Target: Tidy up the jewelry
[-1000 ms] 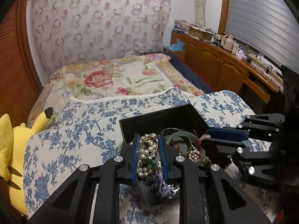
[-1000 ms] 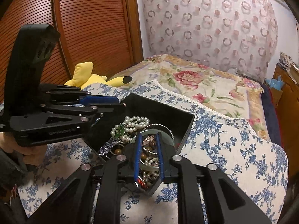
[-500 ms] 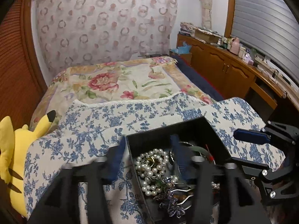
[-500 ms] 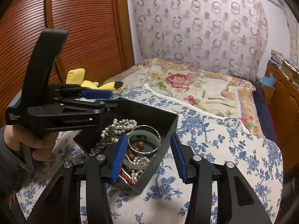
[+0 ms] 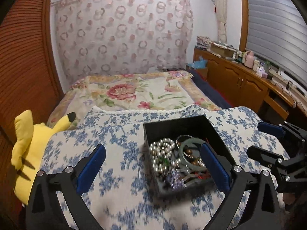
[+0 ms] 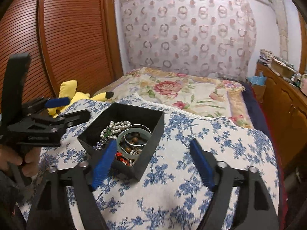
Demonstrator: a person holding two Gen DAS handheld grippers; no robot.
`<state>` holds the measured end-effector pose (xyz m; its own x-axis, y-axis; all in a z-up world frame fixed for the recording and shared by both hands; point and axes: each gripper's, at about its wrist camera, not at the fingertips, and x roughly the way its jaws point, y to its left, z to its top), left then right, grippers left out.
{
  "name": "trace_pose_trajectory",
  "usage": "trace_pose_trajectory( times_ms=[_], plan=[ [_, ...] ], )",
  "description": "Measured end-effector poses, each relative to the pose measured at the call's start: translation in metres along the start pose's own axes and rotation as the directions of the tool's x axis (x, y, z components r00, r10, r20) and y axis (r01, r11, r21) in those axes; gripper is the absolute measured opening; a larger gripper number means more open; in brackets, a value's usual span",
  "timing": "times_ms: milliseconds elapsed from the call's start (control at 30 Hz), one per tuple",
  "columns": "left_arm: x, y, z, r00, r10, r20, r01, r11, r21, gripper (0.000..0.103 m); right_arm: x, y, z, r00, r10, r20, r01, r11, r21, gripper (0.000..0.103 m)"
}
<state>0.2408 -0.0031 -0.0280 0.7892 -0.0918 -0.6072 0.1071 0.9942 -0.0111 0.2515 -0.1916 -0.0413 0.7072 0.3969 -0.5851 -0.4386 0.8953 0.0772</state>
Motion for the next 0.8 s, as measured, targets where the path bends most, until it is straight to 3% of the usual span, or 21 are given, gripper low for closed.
trace_pose_trajectory(
  times_ms=[200, 467, 800],
  plan=[
    [-0.040, -0.001, -0.026, 1.000, 0.013, 0.011, -0.013, 1.000, -0.018, 0.095, -0.031, 0.010, -0.018, 0.998, -0.041, 0.037, 0.040, 0.999, 0.031, 0.100],
    [-0.095, -0.007, -0.056, 0.997, 0.053, 0.055, -0.053, 0.999, -0.008, 0.095, -0.076, 0.034, -0.039, 0.993, -0.085, 0.084, 0.079, 0.994, 0.069, 0.100],
    [-0.140, -0.009, -0.075, 0.991, 0.084, 0.106, -0.081, 0.996, -0.033, 0.095, -0.135, 0.055, -0.058, 0.970, -0.161, 0.184, 0.145, 0.984, 0.101, 0.100]
  ],
)
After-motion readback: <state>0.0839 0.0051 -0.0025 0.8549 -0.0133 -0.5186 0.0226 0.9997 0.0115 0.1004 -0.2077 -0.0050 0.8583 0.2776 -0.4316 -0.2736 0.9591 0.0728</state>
